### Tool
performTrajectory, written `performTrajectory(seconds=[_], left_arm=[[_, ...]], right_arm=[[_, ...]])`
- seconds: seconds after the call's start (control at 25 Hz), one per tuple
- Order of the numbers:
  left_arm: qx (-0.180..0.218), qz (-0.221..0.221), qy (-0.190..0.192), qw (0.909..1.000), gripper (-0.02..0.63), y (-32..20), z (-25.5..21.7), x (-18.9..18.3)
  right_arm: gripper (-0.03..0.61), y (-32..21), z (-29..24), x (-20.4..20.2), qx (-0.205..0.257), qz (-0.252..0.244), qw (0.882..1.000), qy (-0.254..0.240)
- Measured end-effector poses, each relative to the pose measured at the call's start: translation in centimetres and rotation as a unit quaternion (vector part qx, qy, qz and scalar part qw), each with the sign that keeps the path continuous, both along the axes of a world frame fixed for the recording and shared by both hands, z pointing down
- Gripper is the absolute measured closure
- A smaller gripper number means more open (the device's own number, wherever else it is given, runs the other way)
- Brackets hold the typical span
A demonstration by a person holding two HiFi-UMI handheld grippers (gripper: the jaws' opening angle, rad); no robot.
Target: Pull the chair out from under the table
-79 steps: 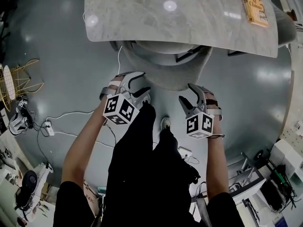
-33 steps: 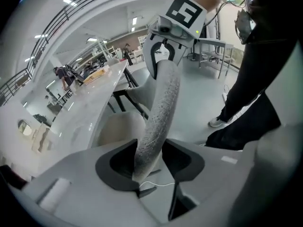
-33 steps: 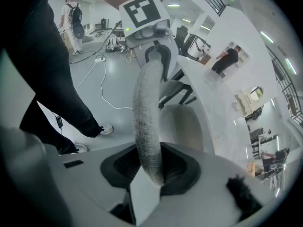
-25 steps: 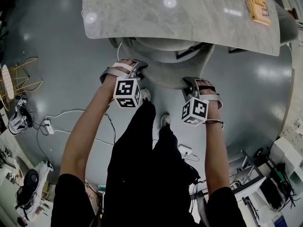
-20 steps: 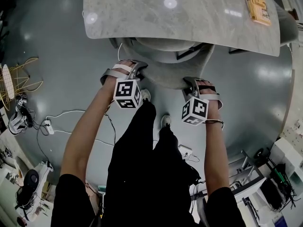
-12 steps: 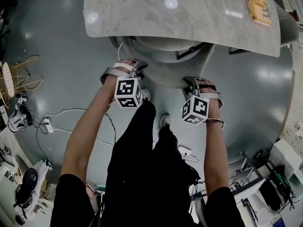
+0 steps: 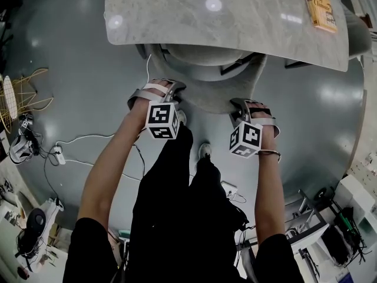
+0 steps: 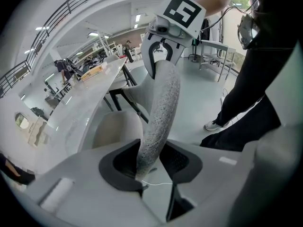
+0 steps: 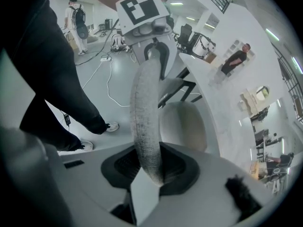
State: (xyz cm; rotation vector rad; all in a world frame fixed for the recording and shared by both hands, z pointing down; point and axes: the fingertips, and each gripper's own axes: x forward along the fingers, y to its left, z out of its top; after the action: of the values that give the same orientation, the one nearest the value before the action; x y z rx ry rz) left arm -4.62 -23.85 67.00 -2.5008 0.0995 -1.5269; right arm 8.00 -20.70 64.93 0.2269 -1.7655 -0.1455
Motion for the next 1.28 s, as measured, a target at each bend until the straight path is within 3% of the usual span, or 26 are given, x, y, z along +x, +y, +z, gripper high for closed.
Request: performTrajectory(seconds=[1.28], left_arm=[[-0.008, -0.01, 0.0, 0.9999, 0.492, 5.0, -0.2, 1.3]], right_arm=[[0.48, 4.1, -0.4, 1.4, -0.01, -0.021, 1.0, 0.014]])
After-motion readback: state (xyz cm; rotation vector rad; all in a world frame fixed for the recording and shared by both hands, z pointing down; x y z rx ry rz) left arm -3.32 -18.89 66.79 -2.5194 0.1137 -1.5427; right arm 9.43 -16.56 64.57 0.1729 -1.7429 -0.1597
